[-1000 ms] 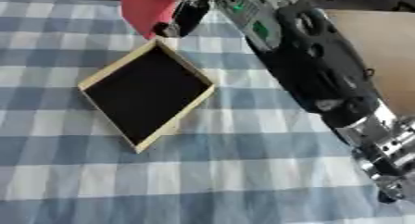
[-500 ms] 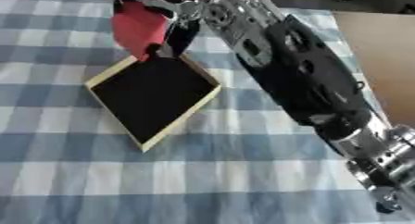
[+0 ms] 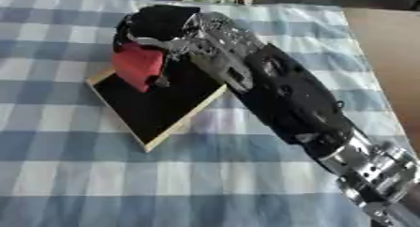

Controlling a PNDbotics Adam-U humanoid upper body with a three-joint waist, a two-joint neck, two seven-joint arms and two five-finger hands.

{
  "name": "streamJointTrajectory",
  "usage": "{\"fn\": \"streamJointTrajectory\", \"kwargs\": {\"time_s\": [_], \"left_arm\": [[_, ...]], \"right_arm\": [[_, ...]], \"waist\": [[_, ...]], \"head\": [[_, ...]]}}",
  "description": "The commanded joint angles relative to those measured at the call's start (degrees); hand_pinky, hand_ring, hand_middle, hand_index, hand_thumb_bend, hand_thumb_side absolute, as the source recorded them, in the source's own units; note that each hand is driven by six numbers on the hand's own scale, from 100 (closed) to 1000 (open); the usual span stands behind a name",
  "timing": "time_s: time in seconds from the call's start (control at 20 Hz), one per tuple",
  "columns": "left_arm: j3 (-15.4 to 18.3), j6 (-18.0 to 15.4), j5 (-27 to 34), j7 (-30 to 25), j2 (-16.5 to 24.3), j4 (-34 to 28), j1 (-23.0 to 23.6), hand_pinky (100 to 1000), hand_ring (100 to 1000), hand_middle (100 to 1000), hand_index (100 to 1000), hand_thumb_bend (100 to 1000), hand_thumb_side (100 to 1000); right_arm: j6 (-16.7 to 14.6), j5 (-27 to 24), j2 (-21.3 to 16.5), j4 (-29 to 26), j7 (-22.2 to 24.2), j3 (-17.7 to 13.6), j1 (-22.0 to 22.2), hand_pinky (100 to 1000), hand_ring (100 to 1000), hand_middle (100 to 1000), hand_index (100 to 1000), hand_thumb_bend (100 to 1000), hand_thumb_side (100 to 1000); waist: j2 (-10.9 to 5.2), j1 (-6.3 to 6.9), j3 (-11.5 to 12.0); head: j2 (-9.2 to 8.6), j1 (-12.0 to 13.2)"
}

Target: Pick up objects on the table and place them in the box.

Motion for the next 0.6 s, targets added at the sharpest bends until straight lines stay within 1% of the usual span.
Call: {"fn": "streamJointTrajectory", "kwargs": {"time_s": [0.05,0.2,0.3,0.4,0.45,0.5,0.55,0.6], "left_arm": [[0.2,0.1,-0.3,-0.1,0.4,-0.8,-0.4,706,611,585,646,100,744],[0.1,0.2,-0.2,-0.2,0.3,-0.8,-0.5,706,611,585,646,100,745],[0.1,0.2,-0.2,-0.2,0.3,-0.8,-0.5,706,611,584,645,100,745],[0.1,0.2,-0.2,-0.2,0.3,-0.8,-0.5,706,611,584,645,100,745],[0.1,0.2,-0.2,-0.3,0.3,-0.8,-0.5,706,611,584,645,100,745],[0.1,0.2,-0.2,-0.3,0.3,-0.8,-0.6,706,611,584,645,100,745],[0.1,0.2,-0.2,-0.3,0.3,-0.8,-0.6,707,611,584,645,100,746],[0.1,0.2,-0.1,-0.3,0.3,-0.8,-0.6,707,611,584,645,100,746]], "right_arm": [[-1.1,0.5,-0.1,0.7,0.4,0.0,-0.6,124,300,211,319,327,100],[-1.8,1.0,0.3,1.7,0.9,0.4,0.0,142,316,224,332,324,100],[-2.3,1.1,0.4,2.4,1.3,0.5,0.2,177,345,254,366,314,100],[-2.7,1.0,0.4,2.6,1.5,0.5,0.2,251,398,306,425,298,100],[-2.9,0.9,0.3,2.4,1.5,0.5,0.1,355,478,386,521,303,100],[-3.1,0.8,0.2,2.0,1.7,0.5,0.0,401,511,419,561,304,100],[-3.3,0.6,0.0,1.5,1.9,0.5,-0.1,530,605,515,664,315,100],[-3.5,0.6,-0.2,0.9,2.3,0.4,-0.1,563,629,539,680,316,100]], "waist": [[-0.97,0.25,0.1],[-0.86,0.21,0.2],[-0.81,0.21,0.3],[-0.77,0.22,0.3],[-0.75,0.24,0.3],[-0.74,0.25,0.3],[-0.73,0.25,0.3],[-0.72,0.26,0.2]], "head": [[-0.08,-0.1],[-0.08,-0.1],[-0.13,-0.1],[-0.19,-0.1],[-0.21,0.0],[-0.24,0.0],[-0.28,0.1],[-0.33,0.1]]}}
